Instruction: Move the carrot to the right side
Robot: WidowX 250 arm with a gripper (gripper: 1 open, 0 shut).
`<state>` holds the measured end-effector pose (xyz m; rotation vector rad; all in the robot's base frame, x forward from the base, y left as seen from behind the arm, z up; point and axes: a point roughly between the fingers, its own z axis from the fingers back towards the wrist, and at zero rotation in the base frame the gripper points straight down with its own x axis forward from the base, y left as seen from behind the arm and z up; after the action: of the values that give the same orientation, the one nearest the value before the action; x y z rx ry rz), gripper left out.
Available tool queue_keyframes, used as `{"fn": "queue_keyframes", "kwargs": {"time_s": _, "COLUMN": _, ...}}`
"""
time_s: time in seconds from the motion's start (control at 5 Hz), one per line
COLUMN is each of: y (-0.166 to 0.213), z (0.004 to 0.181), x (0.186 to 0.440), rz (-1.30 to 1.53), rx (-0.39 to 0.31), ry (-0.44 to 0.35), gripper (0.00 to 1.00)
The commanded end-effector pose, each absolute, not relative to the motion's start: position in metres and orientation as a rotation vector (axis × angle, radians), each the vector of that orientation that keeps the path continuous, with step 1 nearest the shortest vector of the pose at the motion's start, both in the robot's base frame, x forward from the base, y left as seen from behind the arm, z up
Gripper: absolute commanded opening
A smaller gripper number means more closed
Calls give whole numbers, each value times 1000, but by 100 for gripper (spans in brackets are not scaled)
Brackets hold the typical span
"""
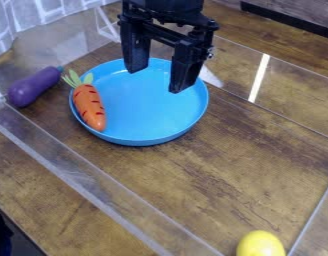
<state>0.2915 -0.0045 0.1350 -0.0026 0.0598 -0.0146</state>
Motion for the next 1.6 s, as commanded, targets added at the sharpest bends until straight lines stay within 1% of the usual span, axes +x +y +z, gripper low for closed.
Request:
{"fn": "queue_keyframes", "kwargs": {"time_s": 0.0, "y": -4, "z": 130, "x": 291, "rz": -7, "rx": -7, "ry": 73, "gripper": 100}}
{"fn": "queue_keyframes", "kwargs": {"time_s": 0.8, "y": 4, "z": 111, "x": 290, "rz": 42, "rx": -22, "ry": 116, "gripper": 100}}
{"fn": "queue_keyframes", "kwargs": {"time_s": 1.4, "y": 23, "z": 99, "x": 289, "rz": 153, "rx": -33, "ry": 123, "gripper": 100}}
